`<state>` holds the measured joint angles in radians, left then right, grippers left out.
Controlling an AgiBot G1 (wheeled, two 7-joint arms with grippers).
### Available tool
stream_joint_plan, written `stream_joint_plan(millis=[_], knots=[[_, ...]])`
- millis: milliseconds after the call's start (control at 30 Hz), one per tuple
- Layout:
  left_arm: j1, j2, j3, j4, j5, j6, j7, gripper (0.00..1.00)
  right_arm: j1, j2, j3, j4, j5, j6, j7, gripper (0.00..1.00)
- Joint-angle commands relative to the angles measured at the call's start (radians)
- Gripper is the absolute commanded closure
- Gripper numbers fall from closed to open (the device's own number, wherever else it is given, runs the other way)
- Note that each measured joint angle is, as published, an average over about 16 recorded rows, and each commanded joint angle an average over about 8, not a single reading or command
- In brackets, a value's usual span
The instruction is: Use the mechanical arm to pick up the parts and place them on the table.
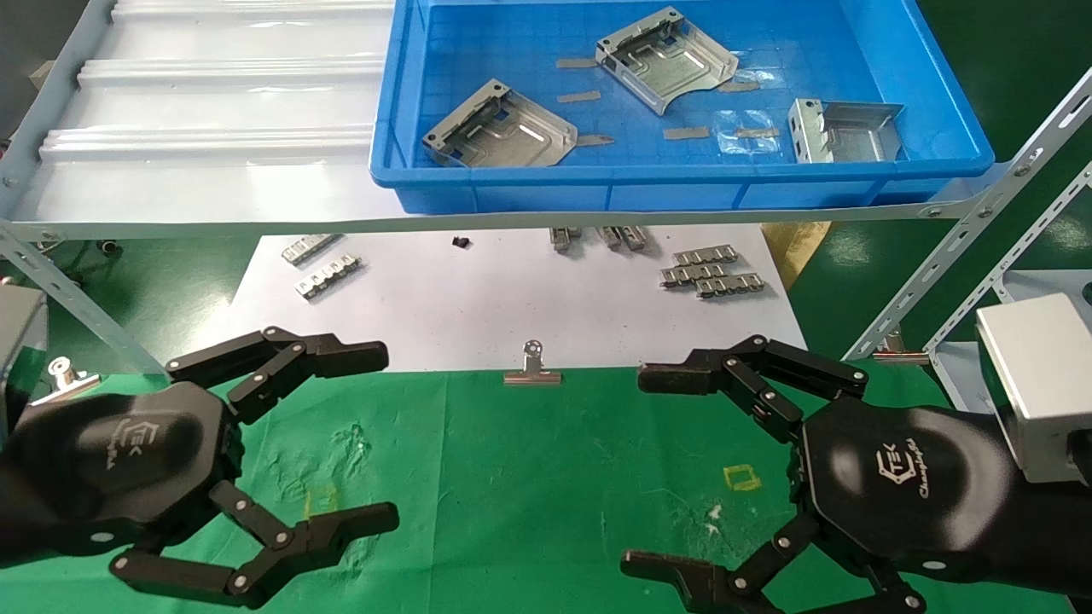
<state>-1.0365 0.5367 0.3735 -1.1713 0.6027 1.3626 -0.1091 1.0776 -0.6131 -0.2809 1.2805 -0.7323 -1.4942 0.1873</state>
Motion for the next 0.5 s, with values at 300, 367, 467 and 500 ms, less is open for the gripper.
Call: stream_joint_plan(millis=[300,367,467,500], knots=[[0.0,0.0,0.0,0.0,0.0,0.0,0.0,1.0,0.0,0.0,0.0,0.0,0.0,0.0,0.0,0.0],[0.0,0.0,0.0,0.0,0.0,0.0,0.0,1.0,0.0,0.0,0.0,0.0,0.0,0.0,0.0,0.0],[0.0,0.0,0.0,0.0,0.0,0.0,0.0,1.0,0.0,0.0,0.0,0.0,0.0,0.0,0.0,0.0],[0.0,0.0,0.0,0.0,0.0,0.0,0.0,1.0,0.0,0.0,0.0,0.0,0.0,0.0,0.0,0.0]])
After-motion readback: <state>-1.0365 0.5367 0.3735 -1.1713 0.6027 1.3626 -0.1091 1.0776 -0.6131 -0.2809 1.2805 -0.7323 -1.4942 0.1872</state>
